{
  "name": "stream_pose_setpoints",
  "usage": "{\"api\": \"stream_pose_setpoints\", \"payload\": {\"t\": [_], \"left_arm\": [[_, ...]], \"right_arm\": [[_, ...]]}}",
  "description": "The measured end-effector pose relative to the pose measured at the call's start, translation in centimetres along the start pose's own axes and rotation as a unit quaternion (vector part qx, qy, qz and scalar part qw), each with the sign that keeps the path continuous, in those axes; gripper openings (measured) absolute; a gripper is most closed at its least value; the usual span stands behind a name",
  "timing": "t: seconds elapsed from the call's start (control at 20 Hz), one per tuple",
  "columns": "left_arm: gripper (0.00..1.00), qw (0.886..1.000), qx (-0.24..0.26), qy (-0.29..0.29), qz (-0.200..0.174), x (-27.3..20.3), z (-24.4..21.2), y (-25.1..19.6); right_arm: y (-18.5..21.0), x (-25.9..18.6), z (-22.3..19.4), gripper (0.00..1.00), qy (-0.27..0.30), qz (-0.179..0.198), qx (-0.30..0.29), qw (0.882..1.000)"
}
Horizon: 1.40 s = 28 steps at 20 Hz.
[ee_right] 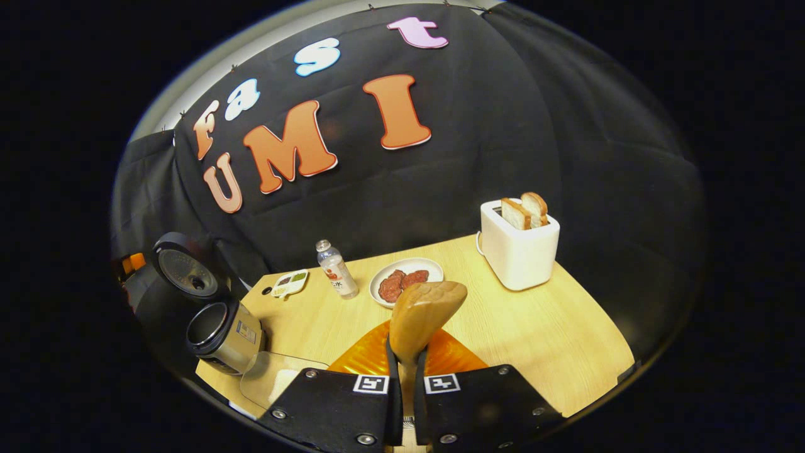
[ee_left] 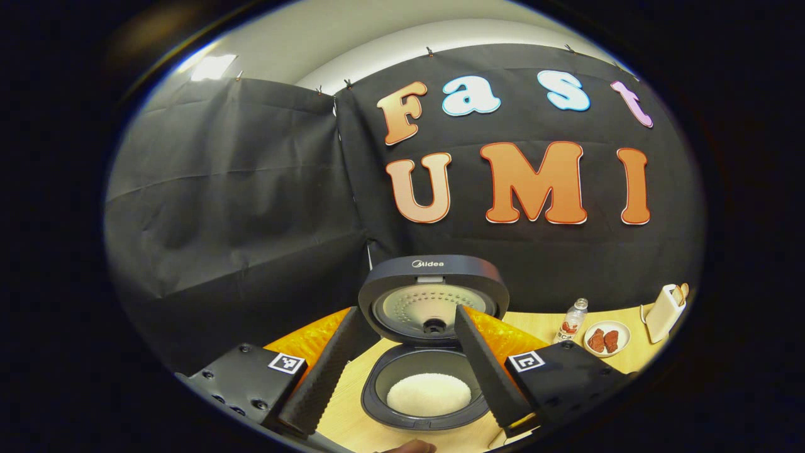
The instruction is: Close the left gripper, press the button to open the rice cooker; take a wooden spoon from the chopstick holder with the right hand, scoop a spoonful of rice and pour it into the rice cooker, then put the wooden spoon back into the chopstick holder.
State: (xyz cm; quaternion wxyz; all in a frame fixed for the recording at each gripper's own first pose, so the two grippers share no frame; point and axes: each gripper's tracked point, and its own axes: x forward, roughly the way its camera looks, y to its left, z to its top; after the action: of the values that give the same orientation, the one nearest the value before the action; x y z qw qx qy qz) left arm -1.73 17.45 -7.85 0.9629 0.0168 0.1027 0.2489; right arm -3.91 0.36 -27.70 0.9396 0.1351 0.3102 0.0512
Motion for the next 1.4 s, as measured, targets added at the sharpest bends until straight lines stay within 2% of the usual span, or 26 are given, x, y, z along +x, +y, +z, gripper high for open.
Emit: {"api": "stream_pose_setpoints", "payload": {"t": [0.4, 0.65, 0.7, 0.8, 0.85, 0.9, 0.95, 1.0, 1.05, 1.15, 1.3, 1.4], "left_arm": [[0.98, 0.999, -0.033, 0.010, -0.016, 3.1, 3.1, -0.6], [1.00, 0.996, -0.058, 0.049, -0.037, 8.0, 4.8, -1.1], [1.00, 0.995, -0.064, 0.053, -0.051, 9.2, 5.6, -1.7], [0.98, 0.994, -0.066, 0.060, -0.063, 11.9, 6.8, -2.5], [0.98, 0.993, -0.066, 0.069, -0.069, 13.3, 6.7, -2.9], [0.98, 0.991, -0.068, 0.095, -0.071, 14.5, 5.6, -3.4], [0.98, 0.986, -0.068, 0.127, -0.079, 15.1, 4.4, -4.0], [0.99, 0.981, -0.067, 0.165, -0.078, 15.5, 2.8, -4.4], [0.99, 0.981, -0.051, 0.171, -0.075, 16.4, 2.6, -4.4], [0.99, 0.975, -0.010, 0.210, -0.072, 16.7, 1.2, -4.3], [1.00, 0.958, 0.008, 0.277, -0.069, 15.0, -1.3, -4.2], [1.00, 0.946, 0.006, 0.313, -0.080, 14.0, -2.8, -4.3]], "right_arm": [[-1.9, 1.7, -5.6, 0.07, 0.051, -0.017, 0.061, 0.997], [-2.4, 1.2, -7.1, 0.16, 0.082, -0.010, 0.115, 0.990], [-2.8, 1.0, -7.4, 0.17, 0.092, -0.015, 0.116, 0.989], [-4.0, 0.8, -6.8, 0.25, 0.089, -0.037, 0.106, 0.990], [-4.3, 0.4, -6.2, 0.35, 0.085, -0.043, 0.100, 0.990], [-4.5, -0.1, -5.4, 0.40, 0.080, -0.048, 0.095, 0.991], [-4.7, -0.5, -4.7, 0.54, 0.076, -0.052, 0.089, 0.992], [-5.0, -1.0, -3.8, 0.60, 0.068, -0.057, 0.082, 0.993], [-5.3, -1.3, -2.8, 0.71, 0.060, -0.063, 0.074, 0.993], [-5.9, -2.2, -1.0, 0.82, 0.043, -0.076, 0.060, 0.994], [-6.5, -3.5, 1.0, 0.84, 0.027, -0.081, 0.043, 0.995], [-6.3, -3.8, 2.1, 0.84, 0.018, -0.079, 0.037, 0.996]]}}
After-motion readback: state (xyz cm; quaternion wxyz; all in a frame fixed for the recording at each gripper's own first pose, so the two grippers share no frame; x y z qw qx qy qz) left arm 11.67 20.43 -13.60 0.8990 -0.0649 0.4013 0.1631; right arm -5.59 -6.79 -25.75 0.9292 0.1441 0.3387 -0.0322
